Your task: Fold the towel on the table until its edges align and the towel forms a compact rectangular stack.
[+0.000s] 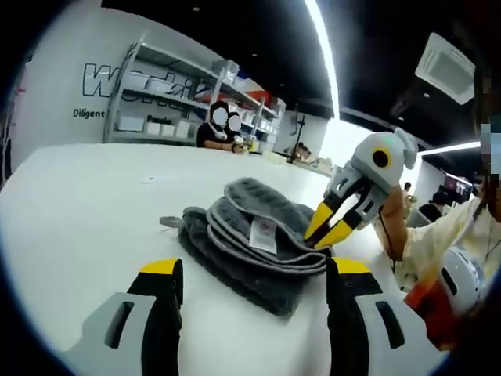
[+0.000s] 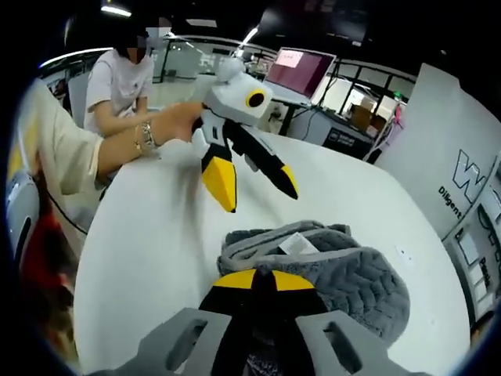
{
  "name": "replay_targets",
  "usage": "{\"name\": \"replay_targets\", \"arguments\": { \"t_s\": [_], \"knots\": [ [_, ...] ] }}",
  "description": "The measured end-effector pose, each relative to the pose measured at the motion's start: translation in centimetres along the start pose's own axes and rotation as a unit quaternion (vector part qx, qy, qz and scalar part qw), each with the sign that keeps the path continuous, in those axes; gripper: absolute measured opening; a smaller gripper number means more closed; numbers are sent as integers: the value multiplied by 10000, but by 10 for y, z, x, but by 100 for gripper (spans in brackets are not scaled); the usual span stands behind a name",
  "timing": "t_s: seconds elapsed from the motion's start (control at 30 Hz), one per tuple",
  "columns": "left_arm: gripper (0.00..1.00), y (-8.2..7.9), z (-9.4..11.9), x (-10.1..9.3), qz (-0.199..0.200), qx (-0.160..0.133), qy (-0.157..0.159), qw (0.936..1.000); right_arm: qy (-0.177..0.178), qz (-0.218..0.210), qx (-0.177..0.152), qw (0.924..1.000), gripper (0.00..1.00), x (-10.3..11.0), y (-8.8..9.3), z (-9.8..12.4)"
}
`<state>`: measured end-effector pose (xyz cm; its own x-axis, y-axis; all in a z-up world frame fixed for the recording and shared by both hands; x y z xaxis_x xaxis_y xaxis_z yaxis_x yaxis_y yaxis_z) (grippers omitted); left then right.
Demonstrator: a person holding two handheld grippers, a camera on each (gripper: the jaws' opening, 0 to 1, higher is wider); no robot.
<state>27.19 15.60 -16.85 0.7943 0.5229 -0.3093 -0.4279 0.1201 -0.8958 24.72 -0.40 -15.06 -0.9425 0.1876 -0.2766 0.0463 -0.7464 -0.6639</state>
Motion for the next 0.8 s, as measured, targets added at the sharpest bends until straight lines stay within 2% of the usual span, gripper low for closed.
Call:
{"name": "replay_targets", "arguments": {
  "t_s": [0.1, 0.2, 0.3, 0.47, 0.6, 0.7, 0.73, 0.8],
  "knots": [
    [69, -1, -1, -1, 99, -60, 131, 9998, 113, 164, -41, 9998, 8, 2, 2, 5],
    [68, 0, -2, -3, 161, -51, 191, 9997, 356, 239, -117, 9990, 22, 0, 4, 14],
    [68, 0, -3, -2, 133, -31, 152, 9998, 520, 175, -178, 9983, 30, -2, 7, 25],
    [67, 0, -2, -2, 141, -27, 155, 9998, 691, 119, -290, 9971, 34, 2, 18, 45],
    [67, 1, -2, -2, 139, -3, 116, 9998, 1184, 239, 181, 9925, 34, 1, 36, 51],
    [67, 1, -1, -1, 137, -18, 101, 9999, 1678, 168, 602, 9838, 35, -2, 53, 55],
    [67, 0, 0, -2, 137, -29, 102, 9999, 1789, 37, 609, 9820, 37, -3, 57, 56],
    [67, 0, 0, -1, 132, -44, 104, 9998, 1757, -405, 540, 9821, 38, 0, 67, 56]
  ]
}}
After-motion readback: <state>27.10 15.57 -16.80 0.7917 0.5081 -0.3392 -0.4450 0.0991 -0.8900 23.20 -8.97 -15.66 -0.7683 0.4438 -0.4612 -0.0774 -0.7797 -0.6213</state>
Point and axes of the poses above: the point that each gripper's makers call its tool centre point, and the gripper's own axes: z roughly backward along the fingers, x roughly to its left, y roughly out of its underside, the point moved 6 cm from there along z, roughly backward along the fingers, and after that the axes turned 6 degrees about x, right-handed, at the moved point
